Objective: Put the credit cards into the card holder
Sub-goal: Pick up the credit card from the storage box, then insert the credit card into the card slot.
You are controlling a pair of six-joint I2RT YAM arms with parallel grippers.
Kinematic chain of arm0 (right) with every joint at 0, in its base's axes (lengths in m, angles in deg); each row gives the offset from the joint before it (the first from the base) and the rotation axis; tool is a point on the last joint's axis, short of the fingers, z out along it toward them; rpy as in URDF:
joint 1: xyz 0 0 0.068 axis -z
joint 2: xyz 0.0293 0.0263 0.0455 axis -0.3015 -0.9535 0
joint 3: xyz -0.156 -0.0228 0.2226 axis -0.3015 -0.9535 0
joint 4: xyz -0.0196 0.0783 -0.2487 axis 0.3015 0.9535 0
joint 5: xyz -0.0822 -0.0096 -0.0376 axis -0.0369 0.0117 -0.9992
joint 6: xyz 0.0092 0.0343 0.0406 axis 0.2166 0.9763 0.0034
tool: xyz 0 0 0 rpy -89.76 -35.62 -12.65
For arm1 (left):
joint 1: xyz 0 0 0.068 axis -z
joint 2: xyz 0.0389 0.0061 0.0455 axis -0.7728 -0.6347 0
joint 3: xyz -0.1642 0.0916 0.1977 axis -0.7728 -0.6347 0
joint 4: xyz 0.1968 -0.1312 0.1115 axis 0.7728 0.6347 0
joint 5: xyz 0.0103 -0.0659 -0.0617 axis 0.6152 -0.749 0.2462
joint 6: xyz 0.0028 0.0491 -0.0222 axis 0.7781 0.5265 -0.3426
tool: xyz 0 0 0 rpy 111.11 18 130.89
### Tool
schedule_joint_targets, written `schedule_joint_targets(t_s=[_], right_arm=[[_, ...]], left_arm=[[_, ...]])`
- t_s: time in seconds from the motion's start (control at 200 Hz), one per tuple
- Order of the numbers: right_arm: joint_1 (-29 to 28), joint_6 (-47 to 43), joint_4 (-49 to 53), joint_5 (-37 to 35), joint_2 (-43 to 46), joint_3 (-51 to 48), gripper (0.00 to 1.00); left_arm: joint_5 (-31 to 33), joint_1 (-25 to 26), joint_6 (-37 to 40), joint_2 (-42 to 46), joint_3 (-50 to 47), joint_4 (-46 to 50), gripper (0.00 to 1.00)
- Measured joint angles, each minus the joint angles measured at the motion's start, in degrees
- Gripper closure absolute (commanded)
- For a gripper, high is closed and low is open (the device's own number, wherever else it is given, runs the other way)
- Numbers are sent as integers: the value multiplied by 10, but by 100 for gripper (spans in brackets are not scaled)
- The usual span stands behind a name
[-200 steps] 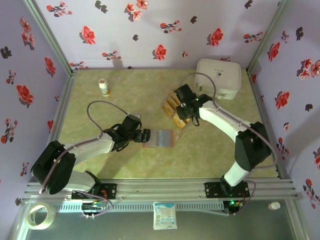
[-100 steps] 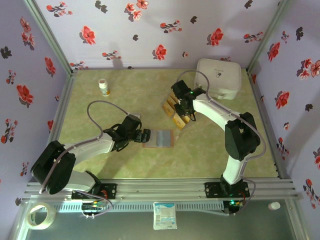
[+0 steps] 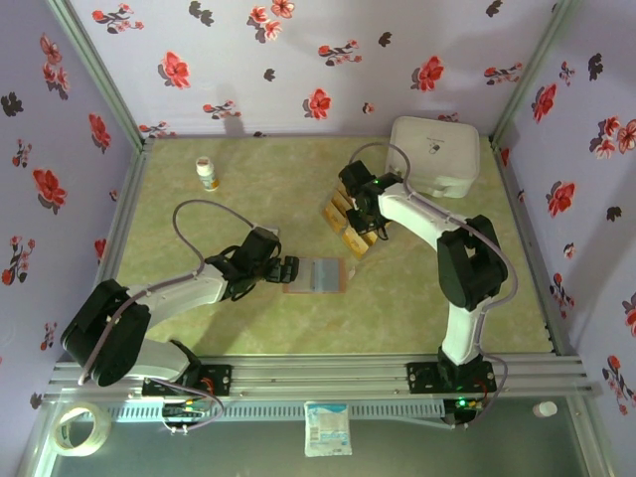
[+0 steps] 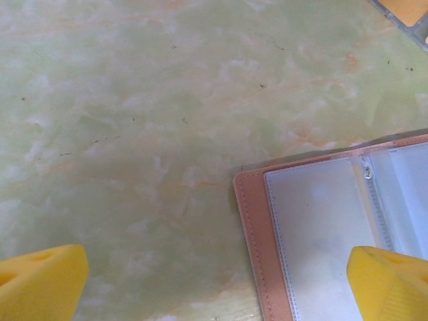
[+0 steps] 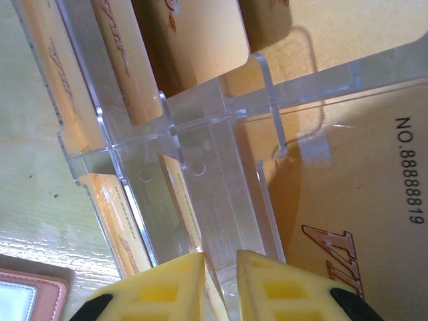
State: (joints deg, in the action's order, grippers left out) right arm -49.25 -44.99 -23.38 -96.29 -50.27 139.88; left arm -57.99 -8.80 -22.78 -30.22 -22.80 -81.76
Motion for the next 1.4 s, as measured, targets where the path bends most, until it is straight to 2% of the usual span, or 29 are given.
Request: schedule_joint_targets(t_s=[0.41,0.76,0.97,1.055,1.14,1.255,1.4], right_arm=[[1,-15,4,23,-5,12,100],[4,-37,38,28,5,45,100],[4,-24,43,71,83,40,100],[4,7,6,110,143,0,100],[4,56,-68,163,211,-81,100],[4,161,-221,240,285,-236,100],[3,282,-412,301,303,-391,100]], left_arm=[[0,-1,0,0,0,0,0],[0,-1,2,0,0,0,0],[0,-1,5,0,0,0,0],[0,-1,7,-1,0,1,0],[0,-1,13,-9,2,6,0],[1,-1,20,-28,12,20,0],[6,2,25,-39,19,26,0]])
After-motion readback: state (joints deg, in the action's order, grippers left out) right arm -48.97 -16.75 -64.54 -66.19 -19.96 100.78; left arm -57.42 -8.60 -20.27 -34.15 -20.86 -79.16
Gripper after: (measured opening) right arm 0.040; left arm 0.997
